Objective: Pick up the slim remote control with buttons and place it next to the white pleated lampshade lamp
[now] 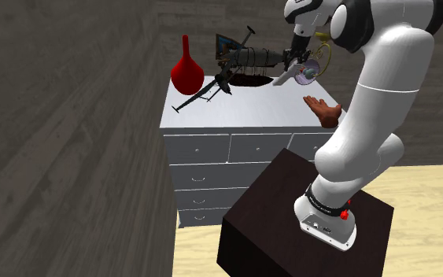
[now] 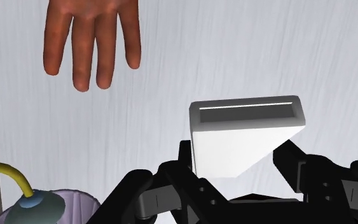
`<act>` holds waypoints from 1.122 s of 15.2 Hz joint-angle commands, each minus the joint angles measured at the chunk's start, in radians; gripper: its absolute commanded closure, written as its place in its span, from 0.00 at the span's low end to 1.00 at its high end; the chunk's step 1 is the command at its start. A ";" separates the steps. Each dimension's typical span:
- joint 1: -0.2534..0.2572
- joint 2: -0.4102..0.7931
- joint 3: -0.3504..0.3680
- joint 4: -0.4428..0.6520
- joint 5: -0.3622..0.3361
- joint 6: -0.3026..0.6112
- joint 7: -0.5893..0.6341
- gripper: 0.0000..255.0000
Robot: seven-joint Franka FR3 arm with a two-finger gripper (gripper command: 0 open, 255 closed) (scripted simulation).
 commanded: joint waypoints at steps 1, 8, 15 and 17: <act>0.001 0.005 0.001 -0.024 0.003 0.029 -0.002 1.00; -0.001 0.030 0.006 -0.087 0.017 0.115 -0.013 1.00; -0.004 0.064 0.012 -0.138 0.036 0.197 -0.027 1.00; -0.005 0.075 0.014 -0.150 0.042 0.220 -0.031 1.00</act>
